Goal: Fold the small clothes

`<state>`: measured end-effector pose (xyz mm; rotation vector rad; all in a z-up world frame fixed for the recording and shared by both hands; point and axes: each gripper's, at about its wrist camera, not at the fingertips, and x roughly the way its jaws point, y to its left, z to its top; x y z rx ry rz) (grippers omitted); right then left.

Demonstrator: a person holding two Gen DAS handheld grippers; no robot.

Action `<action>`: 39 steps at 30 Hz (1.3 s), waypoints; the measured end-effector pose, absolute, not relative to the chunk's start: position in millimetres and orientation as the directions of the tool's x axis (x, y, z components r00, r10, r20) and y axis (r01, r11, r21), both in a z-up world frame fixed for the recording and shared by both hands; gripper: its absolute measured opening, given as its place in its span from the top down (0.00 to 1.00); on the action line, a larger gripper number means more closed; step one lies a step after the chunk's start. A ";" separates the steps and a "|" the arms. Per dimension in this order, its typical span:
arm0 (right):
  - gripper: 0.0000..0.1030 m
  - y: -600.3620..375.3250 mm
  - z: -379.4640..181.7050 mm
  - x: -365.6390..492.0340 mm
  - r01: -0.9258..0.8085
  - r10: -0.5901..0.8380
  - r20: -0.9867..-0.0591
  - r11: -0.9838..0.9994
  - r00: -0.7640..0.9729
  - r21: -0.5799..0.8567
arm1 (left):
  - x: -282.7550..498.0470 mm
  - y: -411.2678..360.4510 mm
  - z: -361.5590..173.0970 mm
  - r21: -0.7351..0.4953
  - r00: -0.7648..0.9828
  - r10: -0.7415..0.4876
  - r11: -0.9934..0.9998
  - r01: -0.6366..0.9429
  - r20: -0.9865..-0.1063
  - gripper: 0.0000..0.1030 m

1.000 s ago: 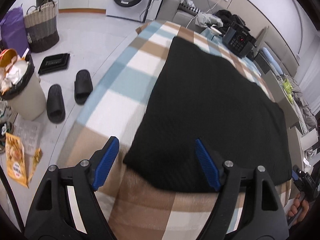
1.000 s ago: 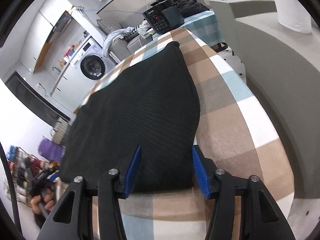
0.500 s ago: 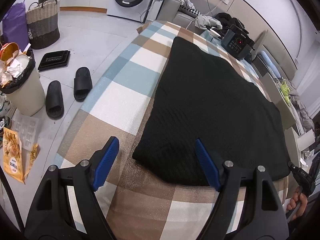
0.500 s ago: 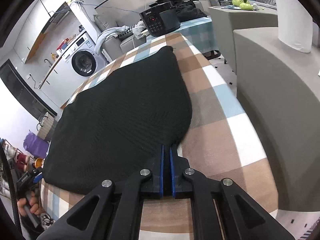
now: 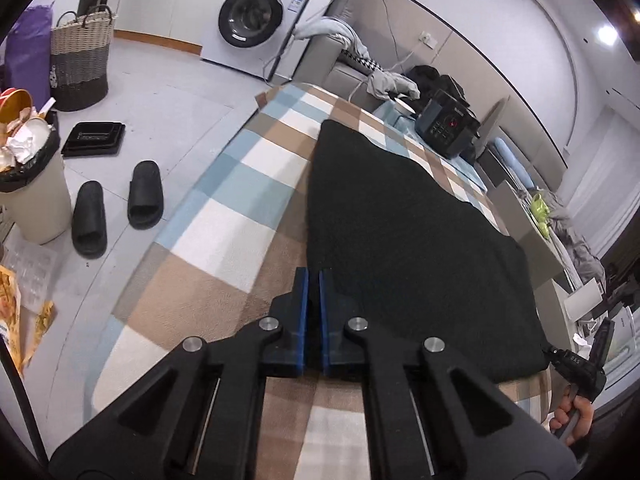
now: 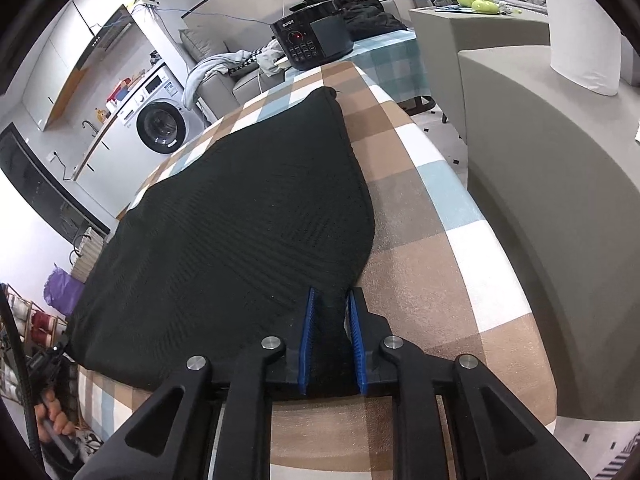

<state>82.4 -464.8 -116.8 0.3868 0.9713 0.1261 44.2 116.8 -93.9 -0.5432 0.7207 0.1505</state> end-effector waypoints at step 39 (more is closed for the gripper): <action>0.41 -279.4 -112.1 83.4 -0.310 0.321 -0.815 0.933 0.483 0.184 | 90.5 -47.0 -110.1 -0.193 0.616 -0.138 0.981 -0.024 -0.775 0.29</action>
